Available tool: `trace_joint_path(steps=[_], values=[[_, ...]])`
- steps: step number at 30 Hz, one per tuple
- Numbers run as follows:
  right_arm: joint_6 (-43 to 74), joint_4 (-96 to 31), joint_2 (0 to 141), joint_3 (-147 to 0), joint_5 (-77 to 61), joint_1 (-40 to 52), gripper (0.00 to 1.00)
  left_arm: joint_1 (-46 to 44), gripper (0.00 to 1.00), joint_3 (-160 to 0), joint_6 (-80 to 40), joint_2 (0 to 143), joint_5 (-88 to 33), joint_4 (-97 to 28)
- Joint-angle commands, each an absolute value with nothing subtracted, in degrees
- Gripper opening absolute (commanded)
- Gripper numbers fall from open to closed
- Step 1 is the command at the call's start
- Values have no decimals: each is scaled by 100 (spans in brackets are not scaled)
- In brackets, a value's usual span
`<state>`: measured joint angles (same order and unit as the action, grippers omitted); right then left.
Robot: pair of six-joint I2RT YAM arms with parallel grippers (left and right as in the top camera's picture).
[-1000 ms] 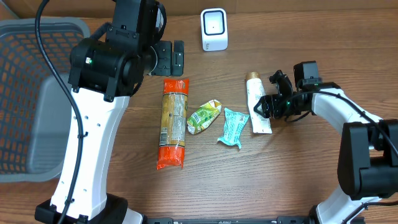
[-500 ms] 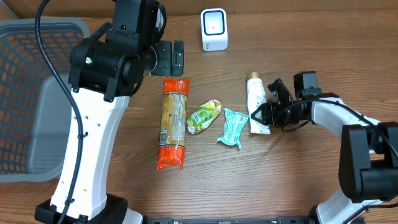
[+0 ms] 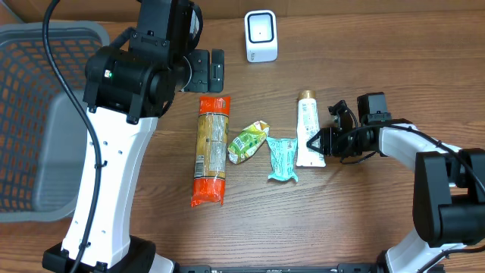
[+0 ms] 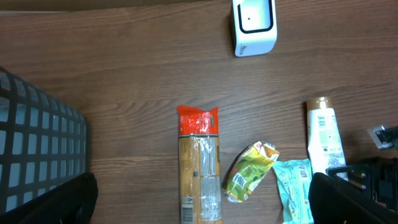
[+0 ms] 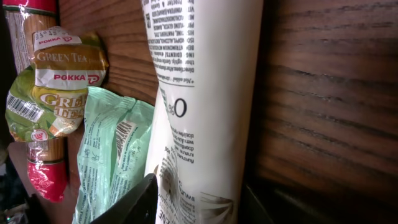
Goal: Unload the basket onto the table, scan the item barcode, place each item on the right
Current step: 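Move the right gripper to the white tube and grasp it, then lift the white tube with the right gripper to the scanner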
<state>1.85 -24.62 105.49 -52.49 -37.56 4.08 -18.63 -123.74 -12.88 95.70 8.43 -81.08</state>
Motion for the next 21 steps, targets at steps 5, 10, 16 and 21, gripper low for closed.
trace_joint_path(steps=[5,10,16,21], values=[[416,-2128,11212,-5094,-3223,880,36,-1835,100,-12385,-1179,9590,899,-8099],[849,-2130,11262,-5124,-2987,840,4,-1835,100,-12385,-1179,9590,899,-8099],[838,-3076,10914,-5828,-3367,471,4,-1835,100,-12385,-1179,9590,899,-8099],[-110,-4453,10344,-6967,-4307,451,4,-1835,100,-12385,-1179,9590,899,-8099]])
